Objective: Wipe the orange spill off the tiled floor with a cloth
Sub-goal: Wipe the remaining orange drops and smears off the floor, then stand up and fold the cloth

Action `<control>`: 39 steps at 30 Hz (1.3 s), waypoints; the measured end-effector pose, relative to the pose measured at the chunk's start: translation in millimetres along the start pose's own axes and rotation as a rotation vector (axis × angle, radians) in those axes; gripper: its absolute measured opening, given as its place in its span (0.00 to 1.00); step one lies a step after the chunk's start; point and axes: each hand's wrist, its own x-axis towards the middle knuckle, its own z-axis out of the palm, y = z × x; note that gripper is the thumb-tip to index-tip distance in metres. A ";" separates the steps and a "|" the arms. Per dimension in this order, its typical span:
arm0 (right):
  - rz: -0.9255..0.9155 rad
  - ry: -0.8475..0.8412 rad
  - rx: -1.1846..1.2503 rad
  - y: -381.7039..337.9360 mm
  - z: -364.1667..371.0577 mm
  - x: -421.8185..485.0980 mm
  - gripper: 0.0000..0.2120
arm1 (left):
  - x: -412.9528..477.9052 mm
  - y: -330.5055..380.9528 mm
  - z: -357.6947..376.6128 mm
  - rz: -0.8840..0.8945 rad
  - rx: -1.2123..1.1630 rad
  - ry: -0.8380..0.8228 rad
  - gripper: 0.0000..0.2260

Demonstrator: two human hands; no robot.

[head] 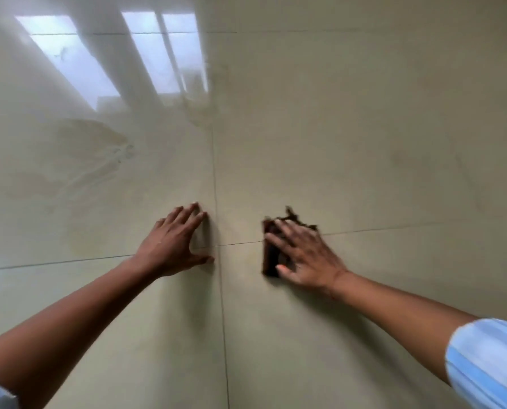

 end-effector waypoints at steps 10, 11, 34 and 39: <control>1.109 0.262 0.105 39.7 4.1 -120.6 0.27 | 43.1 207.7 27.6 0.386 -0.019 -0.120 0.42; 1.134 0.276 0.119 23.1 8.6 -132.0 0.24 | 36.7 218.6 28.6 0.385 -0.031 -0.156 0.41; 0.969 0.432 1.510 -163.0 -590.0 -271.5 0.22 | -283.6 387.6 -477.3 0.054 -1.161 -0.387 0.09; 0.872 0.564 1.414 -202.4 -752.6 -297.7 0.22 | -351.5 416.9 -631.3 0.307 -1.130 -0.333 0.09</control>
